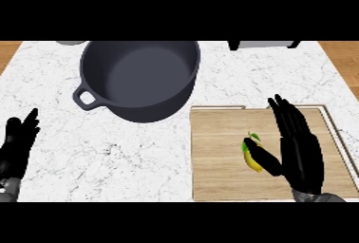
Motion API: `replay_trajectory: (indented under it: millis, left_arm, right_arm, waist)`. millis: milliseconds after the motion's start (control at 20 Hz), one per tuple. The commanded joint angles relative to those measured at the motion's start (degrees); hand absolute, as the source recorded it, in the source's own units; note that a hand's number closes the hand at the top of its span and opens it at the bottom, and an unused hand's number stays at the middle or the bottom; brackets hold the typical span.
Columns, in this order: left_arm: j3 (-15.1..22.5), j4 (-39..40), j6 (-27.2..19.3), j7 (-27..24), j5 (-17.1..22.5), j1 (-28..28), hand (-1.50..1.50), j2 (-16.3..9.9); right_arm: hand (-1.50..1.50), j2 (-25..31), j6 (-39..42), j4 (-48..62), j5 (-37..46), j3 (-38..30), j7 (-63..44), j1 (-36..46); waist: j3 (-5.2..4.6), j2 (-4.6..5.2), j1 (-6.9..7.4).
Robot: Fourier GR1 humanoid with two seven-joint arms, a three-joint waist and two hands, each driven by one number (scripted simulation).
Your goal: Pick the lemon from the tray and place it in the pot
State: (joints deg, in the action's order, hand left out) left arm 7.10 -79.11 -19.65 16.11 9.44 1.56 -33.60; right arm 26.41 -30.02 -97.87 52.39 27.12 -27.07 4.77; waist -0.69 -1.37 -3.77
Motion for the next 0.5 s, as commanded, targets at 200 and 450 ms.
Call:
replay_trajectory:
  millis: [200, 450]
  left_arm:
    - [1.72, -1.13, 0.04, 2.12, -1.11, 1.39, 0.0, 0.7]
    - [0.03, -2.08, 1.92, 4.72, 0.28, 3.35, 0.0, -1.31]
  right_arm:
    - [-1.5, -0.6, 28.5, -10.77, 9.72, 6.24, -24.79, -0.21]
    - [-1.5, -7.31, 46.91, -18.54, 6.57, 10.79, -39.51, 0.58]
  waist:
    - [0.06, 0.41, 1.3]
    - [0.36, 0.88, 2.85]
